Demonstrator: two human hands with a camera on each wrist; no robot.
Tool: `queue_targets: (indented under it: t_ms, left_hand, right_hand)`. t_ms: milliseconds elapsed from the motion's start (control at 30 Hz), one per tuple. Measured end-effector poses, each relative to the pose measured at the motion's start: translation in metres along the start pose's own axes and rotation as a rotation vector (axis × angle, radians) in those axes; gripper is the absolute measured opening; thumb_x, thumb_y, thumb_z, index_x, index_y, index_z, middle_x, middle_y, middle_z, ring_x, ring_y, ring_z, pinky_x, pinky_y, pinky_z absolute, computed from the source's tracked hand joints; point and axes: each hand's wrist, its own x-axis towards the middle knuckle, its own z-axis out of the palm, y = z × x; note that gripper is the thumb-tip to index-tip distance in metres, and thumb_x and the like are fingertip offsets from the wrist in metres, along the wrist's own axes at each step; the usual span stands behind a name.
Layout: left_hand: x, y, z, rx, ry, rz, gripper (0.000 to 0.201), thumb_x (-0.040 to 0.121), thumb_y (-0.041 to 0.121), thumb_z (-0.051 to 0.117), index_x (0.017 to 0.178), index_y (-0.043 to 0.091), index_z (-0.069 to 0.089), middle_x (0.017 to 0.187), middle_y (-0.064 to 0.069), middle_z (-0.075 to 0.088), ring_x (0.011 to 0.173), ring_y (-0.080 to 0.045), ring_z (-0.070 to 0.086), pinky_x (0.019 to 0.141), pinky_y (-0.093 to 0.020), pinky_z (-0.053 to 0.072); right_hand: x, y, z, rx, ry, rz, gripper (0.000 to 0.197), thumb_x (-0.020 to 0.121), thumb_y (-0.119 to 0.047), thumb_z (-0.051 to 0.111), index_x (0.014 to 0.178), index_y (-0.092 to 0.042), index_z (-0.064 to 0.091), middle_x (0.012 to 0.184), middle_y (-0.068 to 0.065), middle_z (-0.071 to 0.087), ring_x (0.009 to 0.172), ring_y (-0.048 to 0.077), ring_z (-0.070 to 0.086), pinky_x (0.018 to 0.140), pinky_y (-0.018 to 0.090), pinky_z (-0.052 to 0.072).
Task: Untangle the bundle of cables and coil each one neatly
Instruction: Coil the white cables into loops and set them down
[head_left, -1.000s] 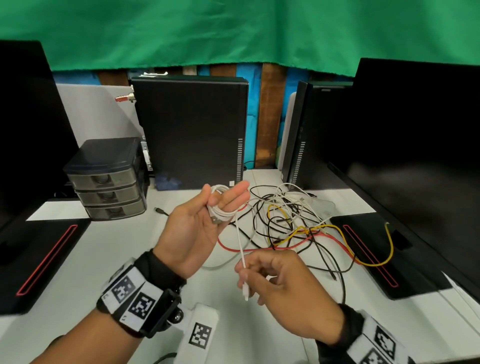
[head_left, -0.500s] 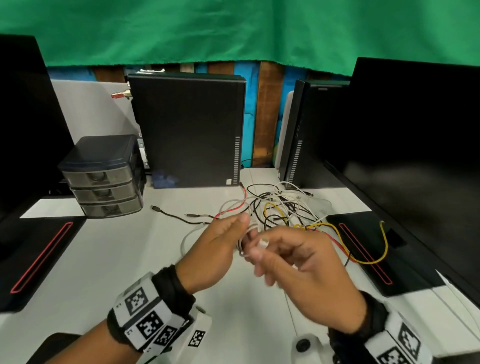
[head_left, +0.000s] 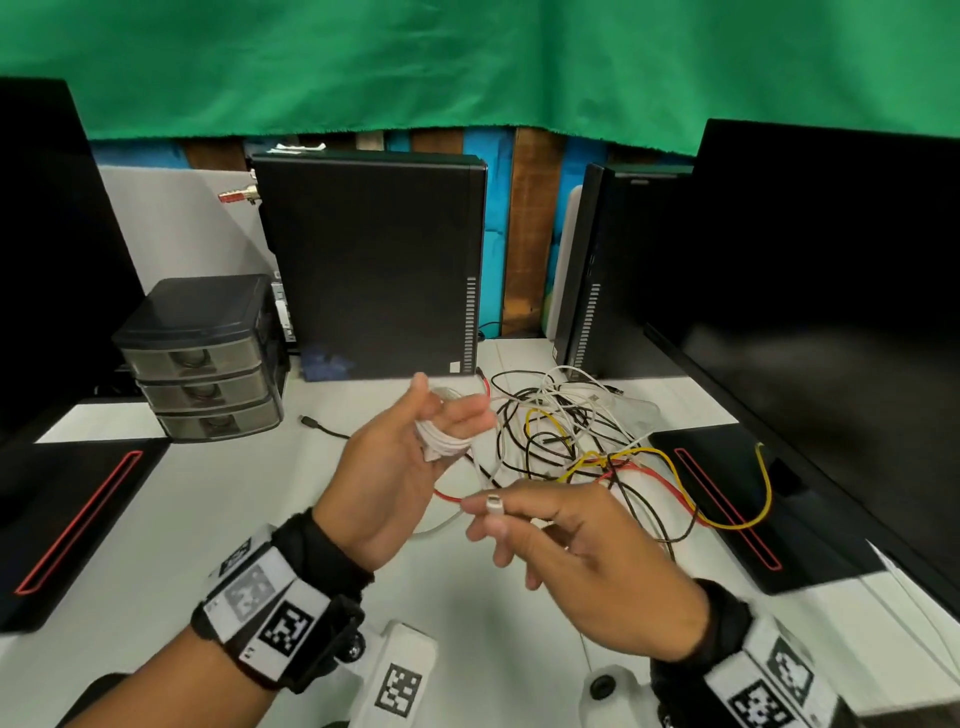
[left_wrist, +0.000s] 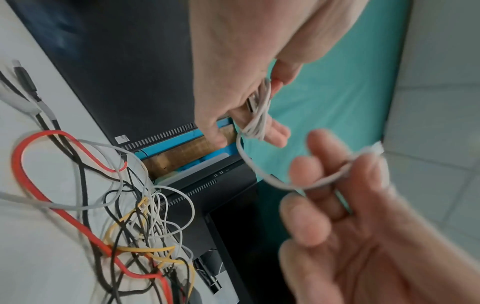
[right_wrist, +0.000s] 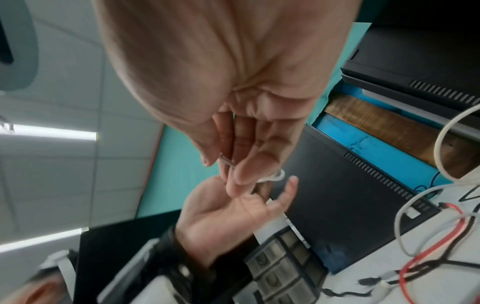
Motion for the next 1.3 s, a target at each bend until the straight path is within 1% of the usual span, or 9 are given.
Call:
queue_targets:
  t_ms: [67, 167, 267, 400, 500, 667, 867, 1100, 1300]
  left_hand:
    - [0.004, 0.001, -0.005, -0.101, 0.046, -0.018, 0.037, 0.102, 0.036, 0.044, 0.068, 0.021, 0.042, 0.064, 0.002, 0.047, 0.058, -0.012, 0.052, 0.080, -0.032, 0.040]
    - [0.005, 0.002, -0.010, -0.120, 0.062, -0.047, 0.043, 0.098, 0.036, 0.052, 0.060, 0.024, 0.036, 0.057, 0.005, 0.023, 0.049, -0.010, 0.027, 0.068, -0.029, 0.032]
    - [0.003, 0.003, -0.008, -0.058, -0.002, -0.038, 0.046, 0.097, 0.037, 0.053, 0.055, 0.024, 0.040, 0.055, 0.006, 0.018, 0.046, -0.008, 0.019, 0.063, -0.029, 0.025]
    - [-0.006, 0.004, 0.001, 0.044, -0.066, -0.022, 0.041, 0.090, 0.032, 0.055, 0.053, 0.024, 0.040, 0.054, 0.006, 0.019, 0.043, -0.005, 0.017, 0.056, -0.028, 0.011]
    - [-0.015, -0.001, 0.012, 0.152, -0.149, -0.044, 0.041, 0.089, 0.030, 0.053, 0.049, 0.023, 0.046, 0.053, 0.007, 0.019, 0.045, -0.005, 0.015, 0.045, -0.021, 0.013]
    - [-0.017, -0.009, 0.012, 0.221, -0.219, -0.099, 0.042, 0.095, 0.039, 0.048, 0.060, 0.017, 0.039, 0.055, 0.002, 0.024, 0.046, -0.009, 0.023, 0.054, -0.025, 0.021]
    - [-0.013, -0.021, 0.012, 0.335, -0.204, -0.016, 0.043, 0.098, 0.042, 0.047, 0.063, 0.016, 0.043, 0.057, -0.001, 0.034, 0.053, -0.016, 0.043, 0.063, -0.023, 0.043]
    - [-0.002, -0.033, -0.018, 1.429, -0.152, 0.662, 0.044, 0.102, 0.053, 0.029, 0.079, 0.021, 0.048, 0.071, 0.010, 0.048, 0.071, -0.014, 0.046, 0.064, -0.035, 0.043]
    - [0.003, -0.012, -0.022, 1.124, -0.090, 0.685, 0.038, 0.102, 0.046, 0.031, 0.070, 0.029, 0.041, 0.062, 0.003, 0.045, 0.055, -0.013, 0.043, 0.054, -0.019, 0.034]
  right_hand:
    - [0.001, 0.004, 0.002, -0.052, -0.009, -0.002, 0.034, 0.096, -0.037, 0.053, 0.109, -0.015, 0.075, 0.097, -0.018, 0.071, 0.076, 0.009, 0.065, 0.059, 0.030, 0.053]
    - [0.002, 0.005, -0.001, -0.060, 0.064, -0.007, 0.024, 0.094, -0.032, 0.057, 0.106, -0.022, 0.075, 0.095, -0.010, 0.073, 0.073, 0.009, 0.065, 0.059, 0.021, 0.049]
    - [0.005, 0.004, -0.005, -0.056, 0.162, -0.004, 0.028, 0.083, -0.045, 0.069, 0.107, -0.031, 0.074, 0.089, -0.009, 0.073, 0.079, 0.012, 0.065, 0.065, 0.033, 0.053]
    - [0.007, 0.011, -0.007, -0.025, 0.301, 0.000, 0.053, 0.074, -0.072, 0.064, 0.109, -0.033, 0.071, 0.109, -0.012, 0.070, 0.110, 0.011, 0.061, 0.090, 0.019, 0.044]
    - [0.011, 0.011, 0.000, 0.074, 0.273, 0.020, 0.051, 0.083, -0.053, 0.067, 0.130, -0.033, 0.059, 0.127, -0.016, 0.063, 0.122, 0.005, 0.056, 0.098, 0.020, 0.045]
    - [0.013, 0.012, 0.003, 0.228, 0.245, 0.005, 0.019, 0.091, -0.021, 0.063, 0.104, -0.017, 0.076, 0.088, 0.010, 0.075, 0.075, 0.014, 0.066, 0.060, 0.029, 0.052]
    - [0.012, 0.012, -0.001, 0.145, 0.265, 0.015, 0.012, 0.099, -0.013, 0.058, 0.092, -0.008, 0.066, 0.072, 0.012, 0.068, 0.057, 0.012, 0.058, 0.054, 0.019, 0.043]
    - [0.013, 0.010, -0.008, 0.118, 0.211, 0.077, 0.021, 0.098, -0.011, 0.060, 0.078, -0.016, 0.059, 0.051, -0.018, 0.048, 0.044, 0.002, 0.042, 0.049, 0.010, 0.031]
    - [0.015, 0.001, -0.026, 0.372, 0.235, 0.117, 0.021, 0.082, -0.020, 0.070, 0.082, 0.001, 0.066, 0.059, 0.008, 0.057, 0.041, 0.011, 0.041, 0.040, 0.019, 0.033]
